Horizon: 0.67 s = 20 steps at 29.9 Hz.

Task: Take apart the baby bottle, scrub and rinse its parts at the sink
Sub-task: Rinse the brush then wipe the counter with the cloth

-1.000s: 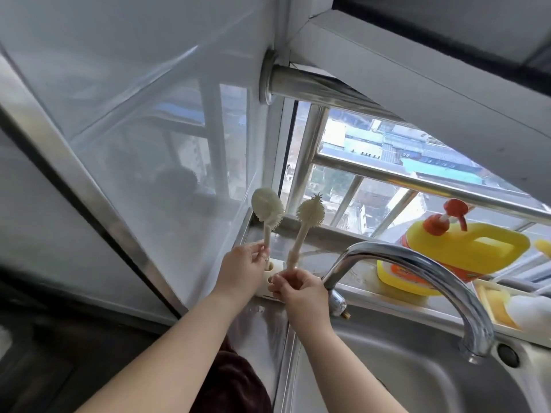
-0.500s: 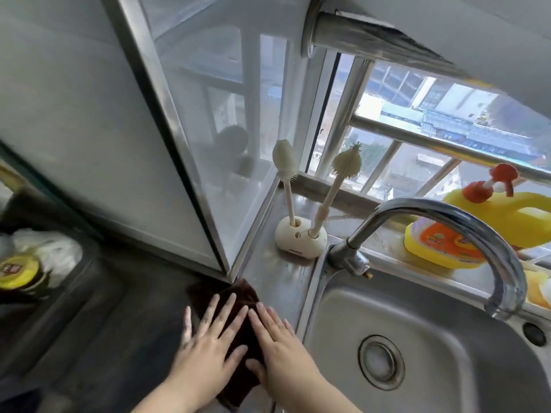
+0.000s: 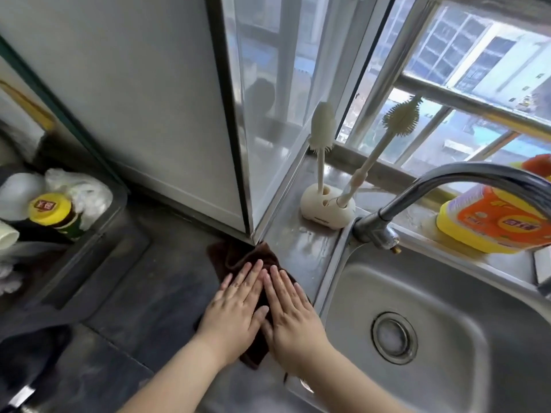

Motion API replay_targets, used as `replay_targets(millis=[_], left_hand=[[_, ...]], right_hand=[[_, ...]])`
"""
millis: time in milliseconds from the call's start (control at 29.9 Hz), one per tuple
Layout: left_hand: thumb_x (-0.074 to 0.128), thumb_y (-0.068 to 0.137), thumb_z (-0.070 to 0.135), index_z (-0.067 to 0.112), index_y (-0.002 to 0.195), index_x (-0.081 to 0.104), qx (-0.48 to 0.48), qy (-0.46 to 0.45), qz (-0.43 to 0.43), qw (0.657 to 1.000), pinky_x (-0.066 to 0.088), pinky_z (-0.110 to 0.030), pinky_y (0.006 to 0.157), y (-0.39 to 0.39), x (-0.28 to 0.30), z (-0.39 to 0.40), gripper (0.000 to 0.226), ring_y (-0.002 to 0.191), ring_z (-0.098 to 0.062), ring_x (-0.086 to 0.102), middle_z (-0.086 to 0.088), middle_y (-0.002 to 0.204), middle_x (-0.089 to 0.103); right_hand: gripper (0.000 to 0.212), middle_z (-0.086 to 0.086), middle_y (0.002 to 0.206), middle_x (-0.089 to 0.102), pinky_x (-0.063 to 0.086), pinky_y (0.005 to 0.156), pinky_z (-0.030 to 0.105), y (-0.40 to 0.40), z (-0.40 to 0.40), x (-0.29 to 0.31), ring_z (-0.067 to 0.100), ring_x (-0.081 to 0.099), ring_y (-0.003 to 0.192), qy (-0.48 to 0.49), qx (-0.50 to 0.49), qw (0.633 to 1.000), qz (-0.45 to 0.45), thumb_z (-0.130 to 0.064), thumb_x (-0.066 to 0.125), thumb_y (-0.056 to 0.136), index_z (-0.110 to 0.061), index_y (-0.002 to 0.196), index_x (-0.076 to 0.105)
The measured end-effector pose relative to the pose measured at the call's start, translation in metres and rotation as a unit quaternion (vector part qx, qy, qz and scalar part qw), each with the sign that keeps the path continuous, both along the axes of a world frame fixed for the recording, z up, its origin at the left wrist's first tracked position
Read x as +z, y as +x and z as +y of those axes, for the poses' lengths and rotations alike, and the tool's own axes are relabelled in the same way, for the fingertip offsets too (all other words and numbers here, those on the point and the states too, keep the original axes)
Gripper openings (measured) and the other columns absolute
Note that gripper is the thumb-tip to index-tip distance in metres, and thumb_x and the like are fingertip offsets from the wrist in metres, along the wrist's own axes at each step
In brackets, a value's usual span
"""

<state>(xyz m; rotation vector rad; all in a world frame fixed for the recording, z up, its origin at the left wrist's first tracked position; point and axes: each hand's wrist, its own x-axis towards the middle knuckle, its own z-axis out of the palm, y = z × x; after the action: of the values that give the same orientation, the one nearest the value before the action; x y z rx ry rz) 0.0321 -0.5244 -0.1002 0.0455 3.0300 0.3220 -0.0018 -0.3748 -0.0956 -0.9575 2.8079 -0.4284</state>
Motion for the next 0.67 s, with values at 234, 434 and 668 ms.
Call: replay_targets(millis=[234,434,668], left_hand=[[0.003,0.099,0.047,0.003,0.145,0.020,0.042,-0.035,-0.019,0.998,0.008,-0.035,0.112,0.017,-0.002,0.001,0.066,0.136,-0.019,0.029,-0.011,0.146,0.039],[0.023,0.095,0.045,0.007,0.137,0.039,-0.014,-0.061,0.037,0.997,0.008,-0.036,0.112,0.004,0.003,-0.008,0.059,0.139,-0.023,0.025,-0.011,0.147,0.039],[0.033,0.088,0.040,0.012,0.104,0.049,0.009,-0.034,0.153,0.988,0.042,-0.043,0.080,0.022,-0.007,0.008,0.036,0.087,-0.025,0.043,-0.006,0.098,0.045]], right_hand=[[0.070,-0.002,0.146,0.037,0.016,0.111,0.027,0.005,0.014,0.005,0.012,0.029,0.138,0.037,0.012,0.999,-0.023,-0.051,0.041,0.083,-0.020,0.145,0.029],[0.069,0.003,0.136,0.054,0.039,0.105,0.029,0.008,-0.010,0.010,0.014,0.051,0.125,0.050,0.004,0.999,-0.020,-0.051,0.048,0.073,-0.013,0.130,0.055],[0.055,0.000,0.150,0.022,0.019,0.117,0.030,0.006,0.004,0.016,0.016,0.021,0.142,-0.046,0.078,0.986,-0.143,-0.009,0.054,0.086,-0.008,0.140,0.041]])
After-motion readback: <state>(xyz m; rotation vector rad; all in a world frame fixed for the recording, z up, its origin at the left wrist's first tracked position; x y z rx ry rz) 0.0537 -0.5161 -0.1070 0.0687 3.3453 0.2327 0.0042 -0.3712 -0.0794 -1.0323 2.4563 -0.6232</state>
